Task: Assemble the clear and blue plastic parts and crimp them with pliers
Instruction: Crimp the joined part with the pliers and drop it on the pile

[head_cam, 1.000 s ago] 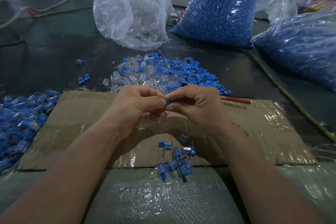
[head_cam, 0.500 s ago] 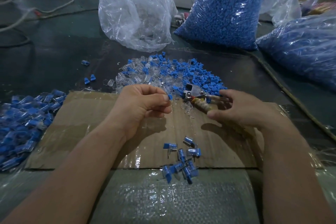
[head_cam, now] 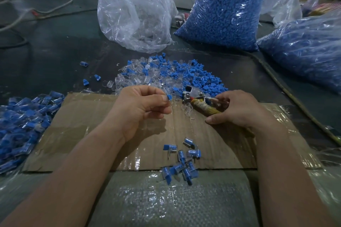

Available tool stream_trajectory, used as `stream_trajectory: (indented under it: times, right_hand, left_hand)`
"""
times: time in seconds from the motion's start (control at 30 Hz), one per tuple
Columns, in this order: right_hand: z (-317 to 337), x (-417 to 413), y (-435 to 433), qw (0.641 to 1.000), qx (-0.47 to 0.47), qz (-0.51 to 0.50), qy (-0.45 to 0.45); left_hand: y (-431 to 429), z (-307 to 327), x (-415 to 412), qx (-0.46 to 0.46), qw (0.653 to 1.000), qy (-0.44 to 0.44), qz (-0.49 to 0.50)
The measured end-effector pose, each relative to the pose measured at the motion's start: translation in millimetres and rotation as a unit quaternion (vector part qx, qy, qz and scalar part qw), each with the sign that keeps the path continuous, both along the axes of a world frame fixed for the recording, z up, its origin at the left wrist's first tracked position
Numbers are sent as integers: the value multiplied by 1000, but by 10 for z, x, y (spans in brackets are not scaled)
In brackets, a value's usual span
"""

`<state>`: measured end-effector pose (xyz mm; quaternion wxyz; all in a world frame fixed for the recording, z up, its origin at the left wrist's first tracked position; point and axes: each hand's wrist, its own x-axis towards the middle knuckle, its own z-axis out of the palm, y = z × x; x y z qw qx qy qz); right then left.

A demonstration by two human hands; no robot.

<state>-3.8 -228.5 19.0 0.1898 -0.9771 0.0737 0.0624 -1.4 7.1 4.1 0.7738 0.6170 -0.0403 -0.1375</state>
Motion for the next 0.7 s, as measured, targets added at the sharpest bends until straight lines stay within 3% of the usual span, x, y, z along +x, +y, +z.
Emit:
stream_trajectory:
  times: [0.4,0.7]
  right_hand:
    - [93,-106,230,968,47,26,-247]
    - [20,-136,418,960,48,127,-246]
  left_hand:
    - [-16,-16,23,-61,996,-8,59]
    - [-24,-35,38,-90,987,-74,114]
